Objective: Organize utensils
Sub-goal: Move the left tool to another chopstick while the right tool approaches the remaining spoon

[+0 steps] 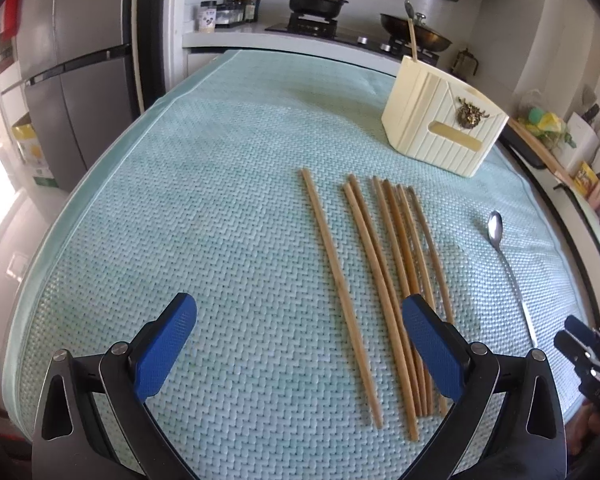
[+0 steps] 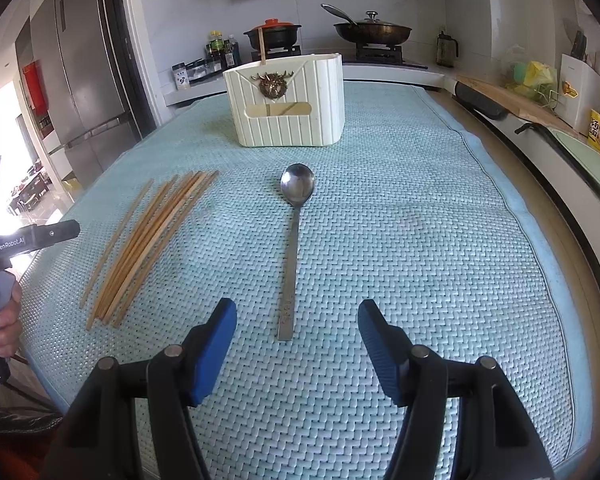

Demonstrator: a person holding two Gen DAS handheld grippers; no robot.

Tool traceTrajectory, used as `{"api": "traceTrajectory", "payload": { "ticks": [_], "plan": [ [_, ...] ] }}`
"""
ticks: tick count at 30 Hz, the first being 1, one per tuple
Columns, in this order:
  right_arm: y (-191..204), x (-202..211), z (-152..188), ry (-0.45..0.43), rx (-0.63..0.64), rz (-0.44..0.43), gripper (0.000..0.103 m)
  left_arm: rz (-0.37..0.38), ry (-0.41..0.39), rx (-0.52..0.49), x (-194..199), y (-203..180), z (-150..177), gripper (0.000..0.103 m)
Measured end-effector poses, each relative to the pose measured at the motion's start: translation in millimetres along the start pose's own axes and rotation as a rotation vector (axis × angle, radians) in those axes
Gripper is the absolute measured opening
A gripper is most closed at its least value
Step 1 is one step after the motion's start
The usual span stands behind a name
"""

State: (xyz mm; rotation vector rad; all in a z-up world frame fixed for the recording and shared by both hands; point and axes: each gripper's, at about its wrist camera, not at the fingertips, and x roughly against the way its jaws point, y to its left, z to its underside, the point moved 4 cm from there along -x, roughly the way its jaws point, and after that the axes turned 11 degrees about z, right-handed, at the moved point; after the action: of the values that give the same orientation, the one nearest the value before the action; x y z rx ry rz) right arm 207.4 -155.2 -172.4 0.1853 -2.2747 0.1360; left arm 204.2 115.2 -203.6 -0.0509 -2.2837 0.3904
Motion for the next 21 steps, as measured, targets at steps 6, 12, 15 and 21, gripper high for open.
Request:
{"api": "traceTrajectory", "payload": {
  "ticks": [6,12,15,21],
  "plan": [
    [0.8,-15.4,-11.8,0.018,-0.015,-0.012,0.064,-0.034,0.009,-0.011,-18.5,3.1,-17.6,0.102],
    [-1.1,-32.8,-31.0,0.025,-0.005,-0.012,0.064,-0.052,0.042,-0.01,-42.2,5.3,-29.0,0.102],
    [1.1,-49.1,-41.3,0.057,0.01,-0.021,0.064,-0.066,0.068,-0.018,-54.7,6.8,-32.5,0.102],
    [13.2,-85.6,-70.5,0.088,0.045,-0.032,0.064,-0.071,0.114,-0.035,-77.8,8.0,-41.9,0.101]
  ]
}}
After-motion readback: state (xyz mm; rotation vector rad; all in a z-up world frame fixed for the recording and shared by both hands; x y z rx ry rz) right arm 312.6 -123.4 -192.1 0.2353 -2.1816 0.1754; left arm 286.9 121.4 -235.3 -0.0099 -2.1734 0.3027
